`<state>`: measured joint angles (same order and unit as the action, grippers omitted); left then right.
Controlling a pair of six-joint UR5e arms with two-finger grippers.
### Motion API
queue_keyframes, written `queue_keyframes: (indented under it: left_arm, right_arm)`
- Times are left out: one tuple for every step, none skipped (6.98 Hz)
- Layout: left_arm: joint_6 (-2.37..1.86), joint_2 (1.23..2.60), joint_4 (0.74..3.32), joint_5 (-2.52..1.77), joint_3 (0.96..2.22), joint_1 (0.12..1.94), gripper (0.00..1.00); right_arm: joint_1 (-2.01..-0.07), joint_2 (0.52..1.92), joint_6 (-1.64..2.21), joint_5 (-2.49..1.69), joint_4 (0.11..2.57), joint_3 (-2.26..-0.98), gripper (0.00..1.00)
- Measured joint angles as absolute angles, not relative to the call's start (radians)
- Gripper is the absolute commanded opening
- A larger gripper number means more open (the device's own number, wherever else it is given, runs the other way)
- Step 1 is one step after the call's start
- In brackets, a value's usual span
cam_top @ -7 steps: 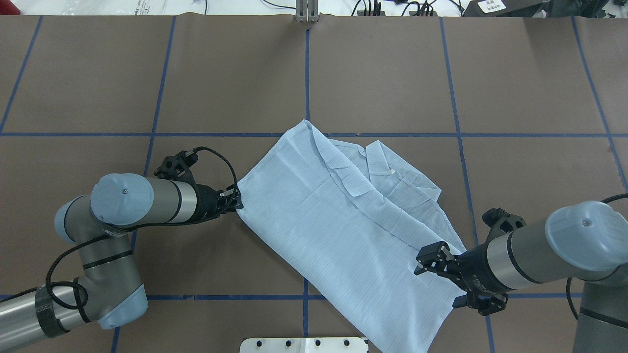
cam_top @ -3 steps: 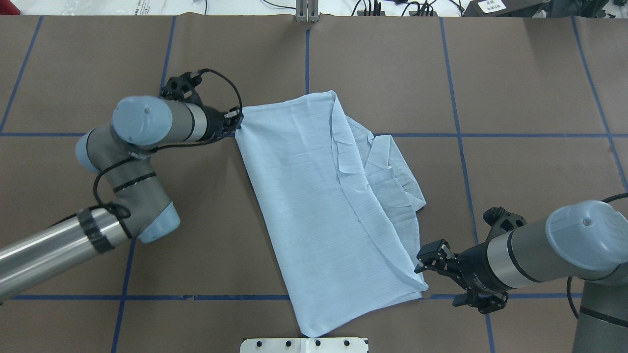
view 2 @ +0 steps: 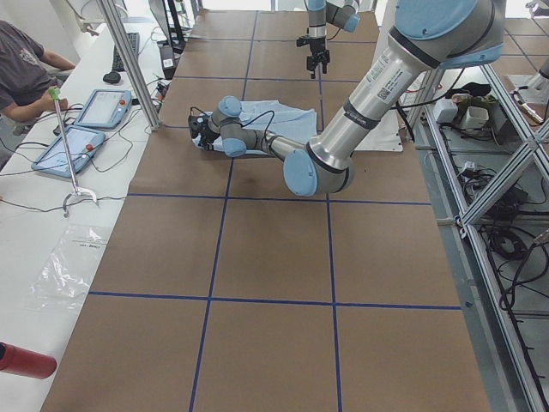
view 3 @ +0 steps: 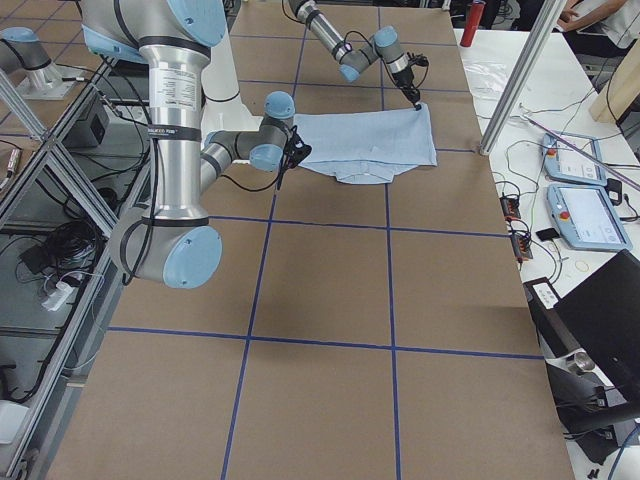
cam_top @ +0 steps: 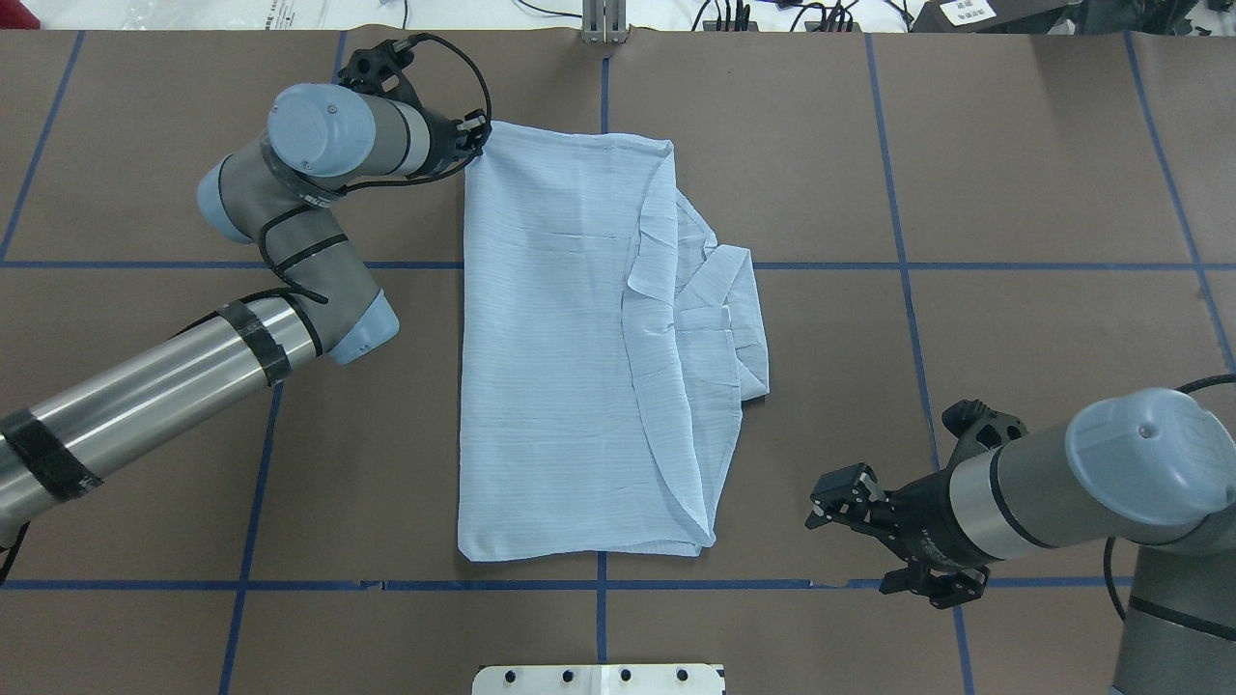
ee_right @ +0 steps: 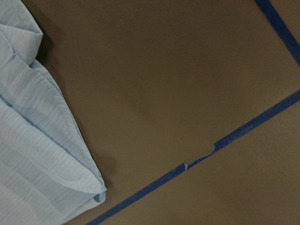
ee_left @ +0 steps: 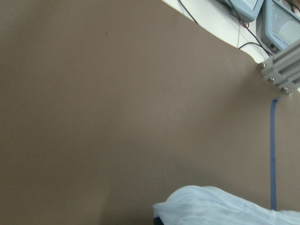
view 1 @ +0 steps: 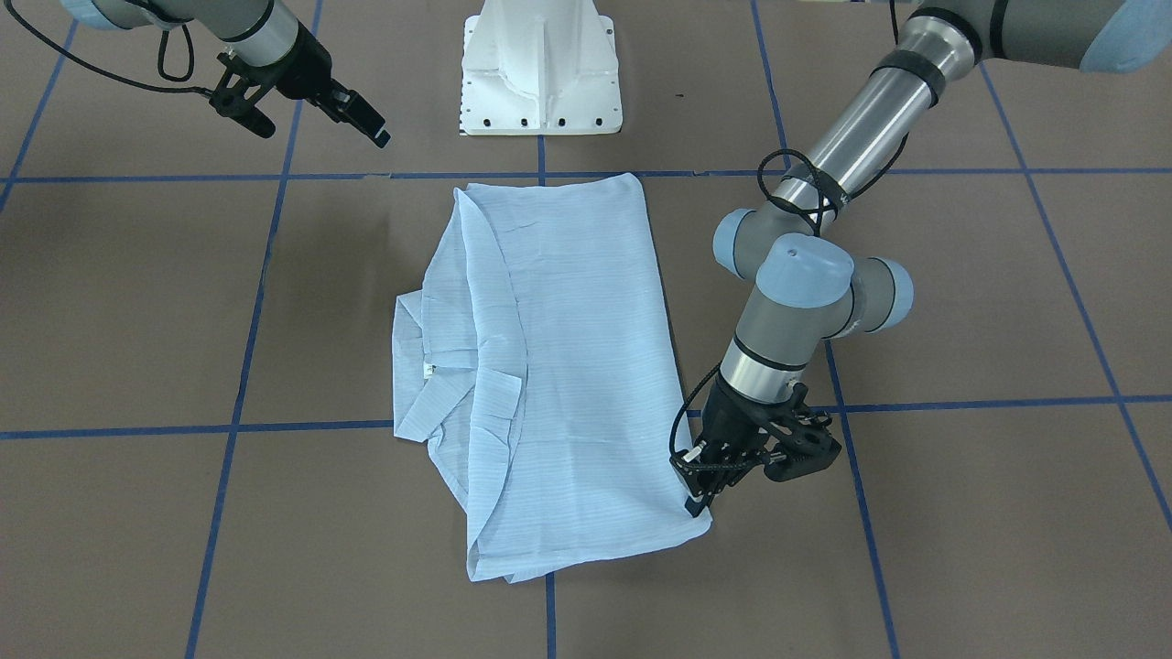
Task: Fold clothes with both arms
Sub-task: 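Pull the shirt edge away from the robot with the left gripper to square it, then release the shirt with both grippers and move the right gripper to the near hem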
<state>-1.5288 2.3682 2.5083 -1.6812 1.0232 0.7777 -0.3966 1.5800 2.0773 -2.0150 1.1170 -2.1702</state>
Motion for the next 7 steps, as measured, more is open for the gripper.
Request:
queue_keyframes:
  left_arm:
    - [-1.520, 2.355, 2.515, -1.691, 1.066, 0.783, 1.00]
    - [-1.516, 2.292, 2.514, -1.728, 1.171, 0.786, 1.00]
    - [-1.514, 2.203, 2.511, -1.782, 1.297, 0.788, 1.00]
    - [-1.513, 2.137, 2.509, -1.812, 1.389, 0.791, 1.00]
    - [-1.512, 2.097, 2.508, -1.825, 1.437, 0.793, 1.00]
    - [-1.511, 2.074, 2.508, -1.830, 1.456, 0.795, 1.00]
    - [-1.510, 2.061, 2.509, -1.831, 1.462, 0.796, 1.00]
  right_arm:
    - [-0.417, 1.523, 2.072, -2.006, 1.119, -2.135, 1.00]
    - [-0.425, 1.471, 2.046, -1.975, 1.124, -2.100, 1.00]
    - [-0.417, 1.436, 1.955, -1.933, 1.149, -2.079, 1.00]
    - [-0.404, 1.399, 1.808, -1.913, 1.219, -2.071, 1.00]
    - [-0.387, 1.335, 1.663, -1.898, 1.329, -2.062, 1.00]
    - [-0.362, 1.254, 1.527, -1.864, 1.457, -2.048, 1.00]
    - [-0.332, 1.188, 1.398, -1.812, 1.548, -2.026, 1.00]
